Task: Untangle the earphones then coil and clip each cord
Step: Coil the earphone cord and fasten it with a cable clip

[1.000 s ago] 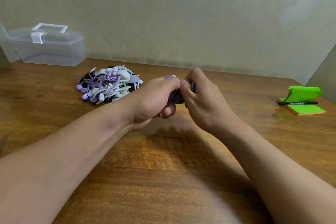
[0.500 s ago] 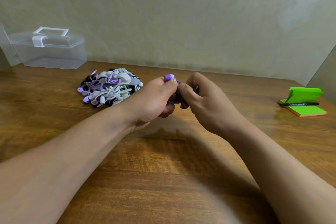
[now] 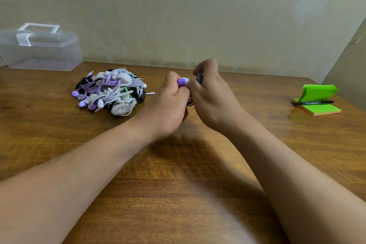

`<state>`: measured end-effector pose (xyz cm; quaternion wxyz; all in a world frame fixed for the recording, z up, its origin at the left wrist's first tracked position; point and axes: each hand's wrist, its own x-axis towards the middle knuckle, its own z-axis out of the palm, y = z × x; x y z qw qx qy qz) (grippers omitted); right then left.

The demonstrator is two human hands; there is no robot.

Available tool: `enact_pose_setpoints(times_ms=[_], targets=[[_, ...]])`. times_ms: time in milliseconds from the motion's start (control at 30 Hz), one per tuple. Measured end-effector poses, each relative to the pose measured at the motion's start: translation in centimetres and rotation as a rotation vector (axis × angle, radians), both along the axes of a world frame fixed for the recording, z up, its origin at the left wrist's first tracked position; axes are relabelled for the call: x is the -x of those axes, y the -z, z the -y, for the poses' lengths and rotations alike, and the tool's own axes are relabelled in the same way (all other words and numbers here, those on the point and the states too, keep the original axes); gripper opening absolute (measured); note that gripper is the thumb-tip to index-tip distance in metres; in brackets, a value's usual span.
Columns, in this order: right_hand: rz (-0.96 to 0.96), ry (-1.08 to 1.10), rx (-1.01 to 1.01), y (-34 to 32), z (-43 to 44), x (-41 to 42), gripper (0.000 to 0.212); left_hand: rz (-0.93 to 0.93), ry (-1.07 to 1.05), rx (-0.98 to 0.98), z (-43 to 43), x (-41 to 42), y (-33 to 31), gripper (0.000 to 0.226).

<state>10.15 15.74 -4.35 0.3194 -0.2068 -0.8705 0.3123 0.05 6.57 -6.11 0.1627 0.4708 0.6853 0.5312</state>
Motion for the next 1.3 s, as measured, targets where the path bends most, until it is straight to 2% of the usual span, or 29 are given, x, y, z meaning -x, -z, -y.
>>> enact_pose_setpoints(times_ms=[200, 267, 333, 400, 533, 700, 833, 967, 1067, 1133, 1233, 1300], targets=[[0.14, -0.213, 0.33, 0.4, -2.2, -1.7, 0.032, -0.002, 0.014, 0.011, -0.8, 0.7, 0.7, 0.011], [0.099, -0.287, 0.402, 0.7, -2.9, -2.1, 0.037, 0.018, 0.019, 0.038, -0.7, 1.2, 0.6, 0.009], [0.029, -0.331, 0.436, 0.9, -3.5, -2.2, 0.029, 0.07, 0.006, 0.039, -0.5, 1.6, 0.4, 0.011], [-0.011, -0.327, 0.382, 1.1, -3.7, -2.2, 0.024, 0.116, 0.015, 0.009, -0.4, 1.9, 0.5, 0.015], [-0.043, -0.306, 0.271, 0.8, -3.5, -1.8, 0.021, 0.09, 0.017, -0.021, -0.2, 2.1, 0.8, 0.016], [0.076, -0.323, 0.112, 1.0, -3.5, -1.8, 0.011, 0.153, 0.075, 0.064, -0.1, 2.4, 0.5, 0.012], [0.086, -0.304, 0.102, 0.9, -3.5, -1.9, 0.013, 0.329, 0.167, 0.116, 0.1, 2.9, 0.5, 0.017], [0.101, -0.327, 0.153, 0.6, -3.7, -2.3, 0.014, 0.501, 0.268, 0.113, 0.3, 3.4, 0.6, 0.036], [0.11, -0.341, 0.157, 0.6, -3.8, -2.4, 0.012, 0.583, 0.35, 0.105, 0.4, 3.5, 0.4, 0.038], [0.11, -0.351, 0.16, 0.6, -3.9, -2.5, 0.012, 0.577, 0.355, 0.099, 0.5, 3.6, 0.4, 0.04], [0.091, -0.337, 0.17, 0.4, -3.9, -2.8, 0.012, 0.468, 0.359, 0.091, 0.3, 3.7, 0.4, 0.039], [0.075, -0.309, 0.209, 0.3, -3.9, -2.8, 0.019, 0.433, 0.352, 0.08, 0.3, 3.6, 0.3, 0.037]])
